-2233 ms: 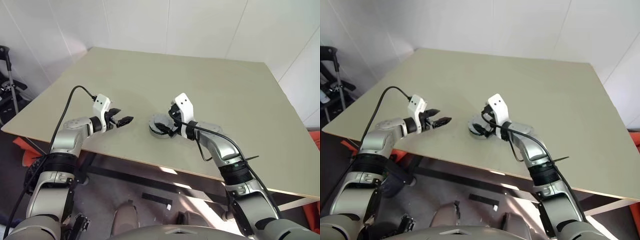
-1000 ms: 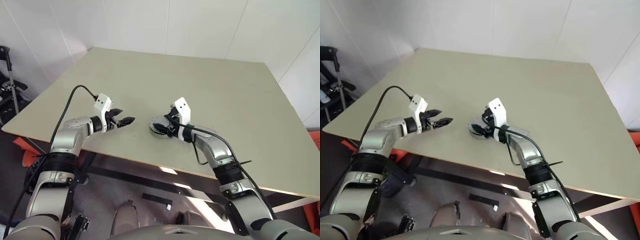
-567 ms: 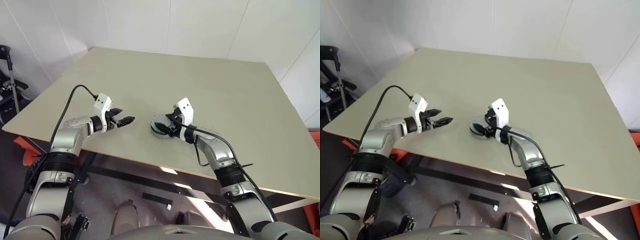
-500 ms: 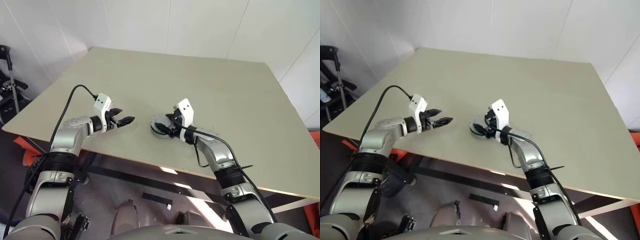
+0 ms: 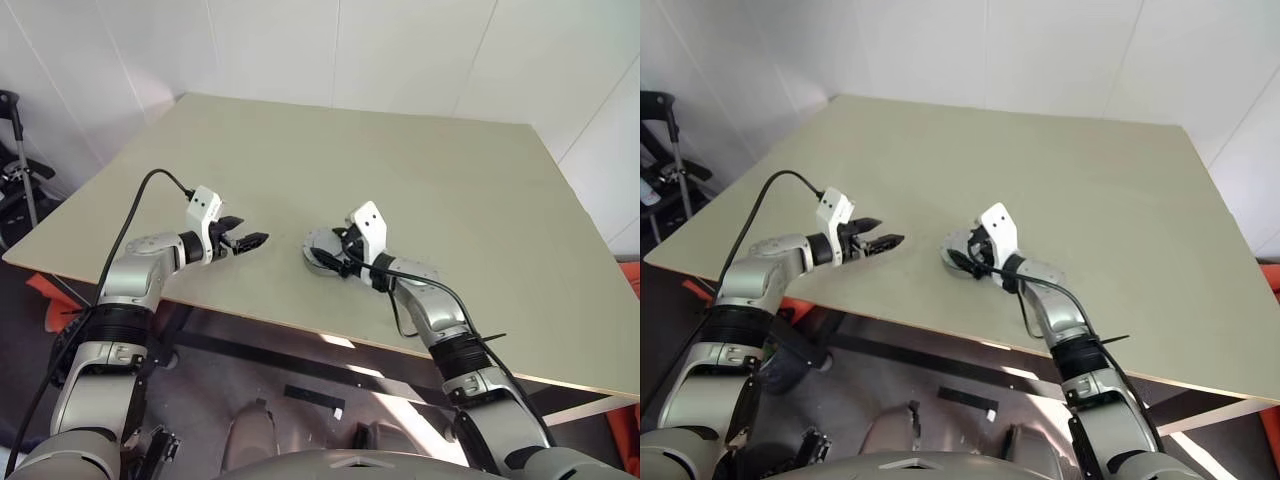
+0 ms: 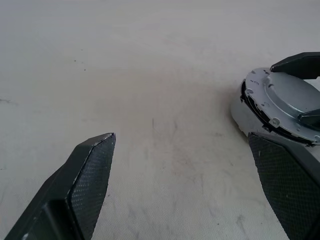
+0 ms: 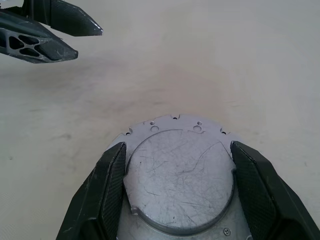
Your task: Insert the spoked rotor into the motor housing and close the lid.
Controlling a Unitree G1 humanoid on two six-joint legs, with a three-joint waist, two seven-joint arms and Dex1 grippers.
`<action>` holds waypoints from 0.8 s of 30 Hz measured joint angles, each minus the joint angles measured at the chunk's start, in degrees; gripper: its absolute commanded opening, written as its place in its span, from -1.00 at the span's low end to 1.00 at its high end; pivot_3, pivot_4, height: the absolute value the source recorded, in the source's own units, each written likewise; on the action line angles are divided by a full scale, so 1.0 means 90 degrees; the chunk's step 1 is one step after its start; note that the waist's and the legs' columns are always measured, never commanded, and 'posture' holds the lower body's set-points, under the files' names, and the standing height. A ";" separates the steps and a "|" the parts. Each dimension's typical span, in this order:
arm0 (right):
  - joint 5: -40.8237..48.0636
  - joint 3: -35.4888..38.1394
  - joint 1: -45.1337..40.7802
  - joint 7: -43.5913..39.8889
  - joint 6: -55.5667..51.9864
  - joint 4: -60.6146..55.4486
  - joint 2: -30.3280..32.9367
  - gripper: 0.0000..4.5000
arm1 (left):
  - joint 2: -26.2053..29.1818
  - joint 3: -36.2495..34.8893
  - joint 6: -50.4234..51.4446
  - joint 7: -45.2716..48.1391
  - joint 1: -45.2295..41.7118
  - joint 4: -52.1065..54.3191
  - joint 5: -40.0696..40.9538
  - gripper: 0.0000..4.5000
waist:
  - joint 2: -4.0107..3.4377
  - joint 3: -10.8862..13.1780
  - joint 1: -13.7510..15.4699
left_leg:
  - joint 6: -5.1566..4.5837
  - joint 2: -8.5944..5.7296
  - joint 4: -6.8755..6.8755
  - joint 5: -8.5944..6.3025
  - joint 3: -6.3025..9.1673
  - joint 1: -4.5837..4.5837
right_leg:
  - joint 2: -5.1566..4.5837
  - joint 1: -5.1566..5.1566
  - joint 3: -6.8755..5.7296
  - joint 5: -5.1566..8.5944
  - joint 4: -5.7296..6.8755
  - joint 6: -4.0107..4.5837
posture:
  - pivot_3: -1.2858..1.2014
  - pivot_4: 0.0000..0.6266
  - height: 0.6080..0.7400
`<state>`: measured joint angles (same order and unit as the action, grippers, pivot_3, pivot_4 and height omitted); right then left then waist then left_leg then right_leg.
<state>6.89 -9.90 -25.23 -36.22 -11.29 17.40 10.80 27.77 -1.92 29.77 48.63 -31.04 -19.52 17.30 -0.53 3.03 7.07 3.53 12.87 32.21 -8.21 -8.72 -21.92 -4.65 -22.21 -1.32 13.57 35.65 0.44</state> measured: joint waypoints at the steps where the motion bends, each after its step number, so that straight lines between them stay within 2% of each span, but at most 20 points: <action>1: 0.0000 -0.0005 0.0001 -0.0025 -0.0003 -0.0003 0.0013 0.42 | 0.0000 0.0000 -0.0001 -0.0003 0.0000 0.0000 0.0000 1.00 | 0.0000 0.0000 0.0000 | -0.0001 0.0000 0.0000 -0.0001 0.0000 0.0000 | 0.0000 0.0000 0.0000 0.0000 0.0000 0.0000 | 0.03 -1.00 1.00; 24: -0.0170 -0.0044 -0.0040 0.0084 0.0046 0.0088 -0.0042 0.42 | 0.0001 -0.0001 -0.0038 -0.0040 0.0033 0.0003 0.0002 1.00 | 0.0000 0.0000 -0.0015 | -0.0006 0.0000 0.0001 -0.0004 0.0000 0.0004 | 0.0000 0.0003 0.0001 0.0000 -0.0002 0.0000 | 0.03 -1.00 1.00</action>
<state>5.35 -10.30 -25.59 -35.46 -10.87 18.18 10.42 27.78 -1.93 29.43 48.27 -30.74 -19.50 17.32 -0.53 3.03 6.93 3.47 12.87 32.21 -8.25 -8.73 -21.89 -4.65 -22.18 -1.31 13.57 35.62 0.44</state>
